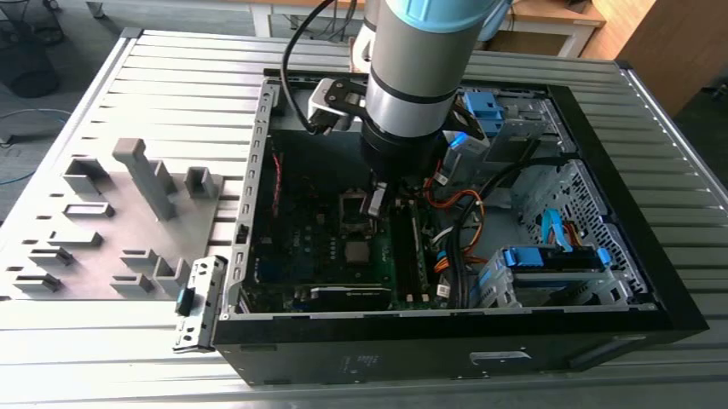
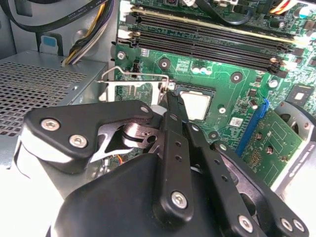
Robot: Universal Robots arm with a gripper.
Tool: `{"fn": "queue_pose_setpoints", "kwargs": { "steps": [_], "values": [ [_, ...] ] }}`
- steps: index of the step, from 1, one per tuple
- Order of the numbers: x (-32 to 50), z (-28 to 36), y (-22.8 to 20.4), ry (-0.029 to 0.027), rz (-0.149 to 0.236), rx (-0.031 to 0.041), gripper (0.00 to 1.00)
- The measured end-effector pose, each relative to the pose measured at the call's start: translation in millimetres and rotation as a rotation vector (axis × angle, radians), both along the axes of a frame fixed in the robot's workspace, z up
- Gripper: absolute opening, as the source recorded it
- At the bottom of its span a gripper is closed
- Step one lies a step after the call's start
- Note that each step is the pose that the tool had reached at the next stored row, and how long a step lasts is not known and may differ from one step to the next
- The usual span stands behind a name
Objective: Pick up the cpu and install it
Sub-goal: 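Close the cpu cover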
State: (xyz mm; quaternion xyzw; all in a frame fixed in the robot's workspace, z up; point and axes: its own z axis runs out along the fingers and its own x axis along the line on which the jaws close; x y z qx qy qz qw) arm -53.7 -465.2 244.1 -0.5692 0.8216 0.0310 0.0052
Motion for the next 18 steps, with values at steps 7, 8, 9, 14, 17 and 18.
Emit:
{"fn": "queue_pose_setpoints", "kwargs": {
  "steps": [7,8,9,14,17,18],
  "values": [
    [0.0,0.0,0.0,0.0000,0.000,0.0236,0.11],
    [0.0,0.0,0.0,0.0000,0.000,0.0237,0.11],
    [0.0,0.0,0.0,0.0000,0.000,0.0238,0.11],
    [0.0,0.0,0.0,0.0000,0.000,0.0244,0.11],
    [0.6,-0.7,-0.1,0.0000,0.000,0.0260,0.11],
    [1.7,-1.2,0.0,-0.0001,0.000,0.0267,0.11]
  ]
}}
